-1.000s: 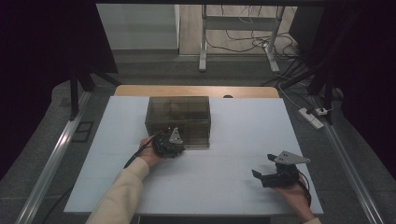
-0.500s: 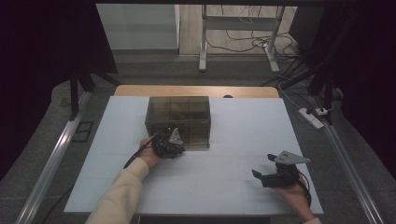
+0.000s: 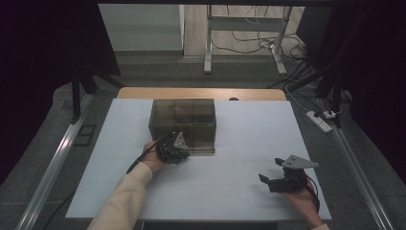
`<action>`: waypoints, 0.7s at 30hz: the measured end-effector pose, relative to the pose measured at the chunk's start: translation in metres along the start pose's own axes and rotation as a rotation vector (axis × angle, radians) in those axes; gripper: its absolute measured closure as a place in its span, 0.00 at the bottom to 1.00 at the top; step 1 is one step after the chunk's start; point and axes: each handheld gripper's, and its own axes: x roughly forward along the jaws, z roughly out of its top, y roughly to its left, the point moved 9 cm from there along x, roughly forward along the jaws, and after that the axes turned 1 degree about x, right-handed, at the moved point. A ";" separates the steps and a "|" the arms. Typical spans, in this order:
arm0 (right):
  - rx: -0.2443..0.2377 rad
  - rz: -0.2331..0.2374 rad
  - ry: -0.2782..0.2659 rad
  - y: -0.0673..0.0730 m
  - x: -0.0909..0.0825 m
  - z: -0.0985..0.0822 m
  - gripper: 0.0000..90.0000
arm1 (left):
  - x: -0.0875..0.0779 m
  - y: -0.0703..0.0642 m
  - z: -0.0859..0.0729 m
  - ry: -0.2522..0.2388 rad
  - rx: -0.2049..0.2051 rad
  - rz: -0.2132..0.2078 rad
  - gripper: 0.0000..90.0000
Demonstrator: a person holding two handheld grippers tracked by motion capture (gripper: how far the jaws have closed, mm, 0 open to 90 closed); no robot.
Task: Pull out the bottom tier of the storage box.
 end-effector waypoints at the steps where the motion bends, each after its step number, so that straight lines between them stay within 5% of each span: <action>1: -0.001 0.000 0.000 0.000 0.000 0.000 0.08 | 0.000 0.000 0.000 0.001 0.003 0.000 0.70; 21: -0.003 -0.003 0.003 -0.001 0.000 -0.001 0.08 | -0.002 -0.005 0.000 0.013 0.007 -0.010 0.71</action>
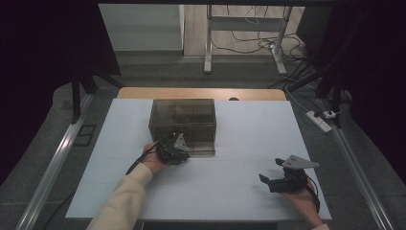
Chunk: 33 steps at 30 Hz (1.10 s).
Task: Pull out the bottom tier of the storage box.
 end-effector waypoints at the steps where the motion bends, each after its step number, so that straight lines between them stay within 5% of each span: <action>1: 0.000 0.000 0.000 0.000 0.000 0.000 0.08 | 0.000 0.000 0.000 0.000 0.000 -0.001 0.71; 33: -0.006 -0.007 0.007 0.000 0.000 -0.001 0.08 | -0.003 -0.009 -0.001 -0.002 0.005 -0.022 0.71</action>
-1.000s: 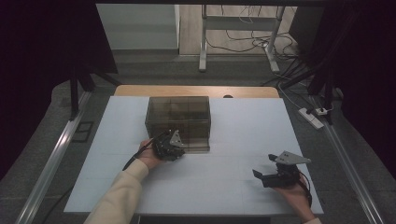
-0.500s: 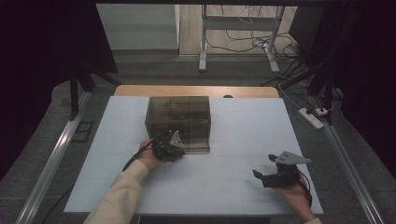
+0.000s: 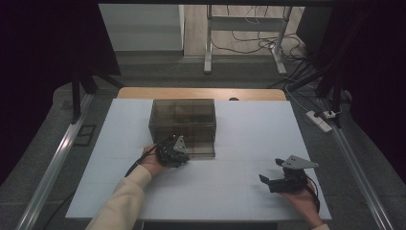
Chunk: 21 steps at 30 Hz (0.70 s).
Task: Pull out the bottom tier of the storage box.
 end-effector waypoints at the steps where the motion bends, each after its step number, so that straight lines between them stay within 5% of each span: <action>1: -0.001 0.003 0.001 0.000 0.000 0.000 0.08 | 0.000 0.000 0.000 0.000 0.000 -0.001 0.71; 21: 0.000 0.000 0.000 0.000 0.000 0.000 0.08 | -0.003 -0.006 -0.002 0.006 0.010 -0.014 0.72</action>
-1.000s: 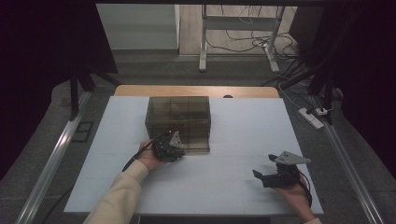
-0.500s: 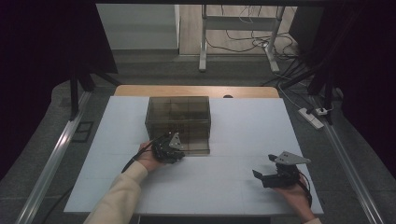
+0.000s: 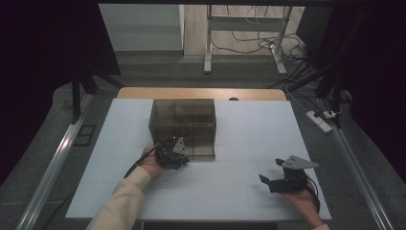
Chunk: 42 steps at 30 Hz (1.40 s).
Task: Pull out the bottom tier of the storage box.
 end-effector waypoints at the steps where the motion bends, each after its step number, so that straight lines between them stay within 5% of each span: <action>1: -0.001 0.001 0.002 0.000 0.000 0.000 0.08 | 0.000 0.000 0.000 0.001 0.001 0.000 0.72; 29: -0.003 -0.002 0.005 0.000 0.000 -0.001 0.08 | 0.000 -0.005 -0.003 0.001 -0.004 -0.016 0.72; 39: -0.002 0.001 0.007 0.000 0.001 -0.001 0.08 | -0.012 0.000 0.007 -0.109 -0.125 -0.039 0.47; 42: -0.002 -0.002 0.005 0.000 0.000 -0.001 0.08 | -0.014 0.000 0.009 -0.120 -0.134 -0.028 0.43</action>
